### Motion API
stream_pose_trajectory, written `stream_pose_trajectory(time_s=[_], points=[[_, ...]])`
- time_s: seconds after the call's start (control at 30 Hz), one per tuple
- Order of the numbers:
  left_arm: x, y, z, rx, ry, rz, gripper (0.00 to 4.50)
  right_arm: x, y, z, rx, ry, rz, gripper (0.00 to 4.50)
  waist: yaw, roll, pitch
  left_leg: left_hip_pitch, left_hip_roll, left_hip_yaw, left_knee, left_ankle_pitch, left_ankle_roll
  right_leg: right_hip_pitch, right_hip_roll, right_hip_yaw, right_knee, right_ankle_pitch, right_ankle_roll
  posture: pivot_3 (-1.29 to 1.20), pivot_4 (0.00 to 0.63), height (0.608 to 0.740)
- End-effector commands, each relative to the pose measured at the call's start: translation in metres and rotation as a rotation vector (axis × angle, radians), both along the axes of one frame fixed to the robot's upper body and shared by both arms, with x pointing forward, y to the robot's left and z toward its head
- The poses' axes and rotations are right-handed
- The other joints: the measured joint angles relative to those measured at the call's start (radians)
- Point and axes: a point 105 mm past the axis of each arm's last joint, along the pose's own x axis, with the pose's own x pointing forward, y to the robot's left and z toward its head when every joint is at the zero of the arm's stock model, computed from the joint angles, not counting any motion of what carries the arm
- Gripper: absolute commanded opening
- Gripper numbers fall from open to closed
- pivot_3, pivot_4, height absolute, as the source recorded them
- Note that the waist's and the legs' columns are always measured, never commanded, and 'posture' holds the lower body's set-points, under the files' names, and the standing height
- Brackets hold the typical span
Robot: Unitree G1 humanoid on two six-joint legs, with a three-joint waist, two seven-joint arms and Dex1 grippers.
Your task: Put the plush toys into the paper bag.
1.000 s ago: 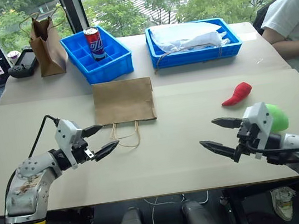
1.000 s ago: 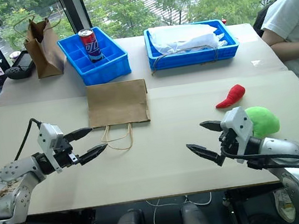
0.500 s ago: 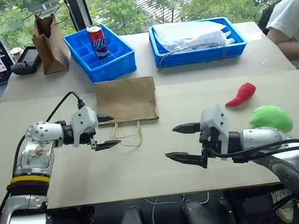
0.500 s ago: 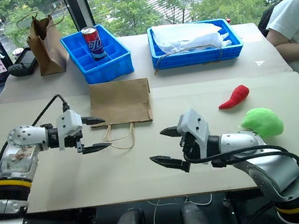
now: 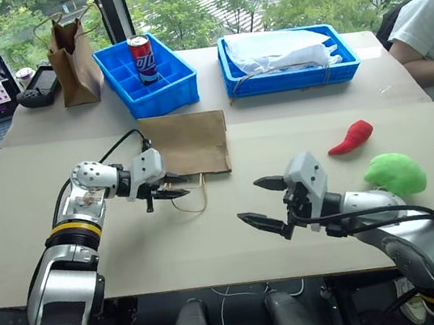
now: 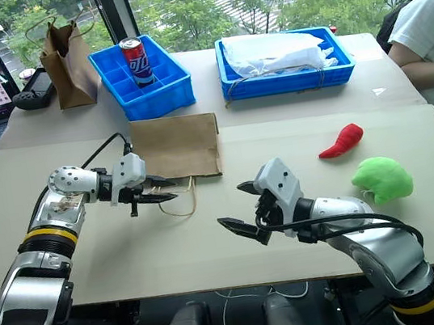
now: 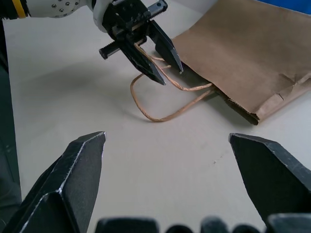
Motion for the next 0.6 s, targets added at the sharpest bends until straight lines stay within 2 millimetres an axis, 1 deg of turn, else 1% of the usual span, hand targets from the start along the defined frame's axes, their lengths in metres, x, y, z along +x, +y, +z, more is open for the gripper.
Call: stream_pose_trajectory(time_s=[0.03,0.17,0.2,0.23,0.33,0.37,0.4,0.43,0.47,0.5,0.6], points=[[-0.009,-0.017,0.038,-0.11,0.039,-0.082,0.07,-0.001,-0.004,0.001,-0.023,-0.018,-0.022,4.5,0.0,0.0,0.0,0.0,0.0,0.0,0.0,0.0,0.0,0.0,0.0,0.0,0.0,0.0,0.0,0.0,0.15,0.685],[-0.023,-0.036,0.053,-0.172,0.127,-0.118,0.07,0.002,-0.008,-0.007,-0.028,0.012,-0.075,4.5,-0.001,0.0,0.0,0.0,0.0,0.0,0.0,0.0,0.0,0.0,0.0,0.0,0.001,0.0,0.0,0.0,0.15,0.685],[-0.025,-0.039,0.055,-0.184,0.147,-0.112,0.0,0.003,-0.009,-0.008,-0.024,0.017,-0.087,3.99,-0.001,0.0,0.0,0.0,0.0,-0.001,0.0,0.0,0.0,0.0,0.0,0.0,0.001,0.0,0.0,0.0,0.15,0.685],[-0.028,-0.043,0.055,-0.192,0.201,-0.093,0.0,0.003,-0.009,-0.01,-0.017,0.025,-0.101,3.78,-0.001,0.0,0.0,0.0,0.0,-0.001,0.0,0.0,0.0,0.0,0.0,0.0,0.001,0.0,0.0,0.0,0.15,0.685],[-0.034,-0.048,0.053,-0.204,0.303,-0.026,0.0,0.006,-0.009,-0.015,-0.01,0.037,-0.133,2.7,-0.006,0.0,0.0,0.0,0.0,-0.001,0.0,0.0,0.0,0.0,0.001,0.0,0.001,-0.001,0.002,0.0,0.15,0.685],[-0.034,-0.05,0.053,-0.212,0.319,-0.007,0.0,0.006,-0.009,-0.016,-0.007,0.037,-0.141,2.44,-0.009,0.0,0.0,0.0,0.0,-0.001,0.0,0.0,0.0,0.0,0.001,0.0,0.001,-0.002,0.003,0.0,0.15,0.685],[-0.035,-0.052,0.054,-0.226,0.341,0.015,0.0,0.007,-0.007,-0.016,-0.001,0.034,-0.145,2.06,-0.01,0.0,0.0,0.001,0.0,-0.002,0.0,0.0,0.0,0.0,0.001,0.0,0.002,-0.002,0.003,0.0,0.15,0.685],[-0.035,-0.055,0.056,-0.238,0.356,0.028,0.0,0.008,-0.005,-0.016,0.009,0.031,-0.147,1.84,-0.012,0.0,0.0,0.001,0.0,-0.002,0.0,0.0,0.0,0.0,0.001,0.0,0.002,-0.002,0.003,0.0,0.15,0.685],[-0.037,-0.057,0.058,-0.25,0.374,0.032,0.0,0.009,-0.002,-0.015,0.019,0.027,-0.145,1.41,-0.012,0.0,0.0,0.001,0.0,-0.002,0.001,0.0,0.0,0.0,0.001,0.0,0.003,-0.002,0.003,0.0,0.15,0.685],[-0.037,-0.06,0.061,-0.262,0.4,0.044,0.0,0.011,0.001,-0.014,0.035,0.026,-0.141,1.12,-0.012,0.0,0.0,0.001,0.0,-0.002,0.001,0.0,0.0,0.0,0.001,0.0,0.003,-0.002,0.003,0.0,0.15,0.685],[-0.04,-0.07,0.069,-0.3,0.495,0.079,0.0,0.017,0.01,-0.014,0.065,0.03,-0.136,0.04,-0.015,0.0,0.0,0.001,0.0,-0.002,0.002,0.0,0.0,0.0,0.001,0.0,0.004,-0.002,0.003,0.0,0.15,0.685]])
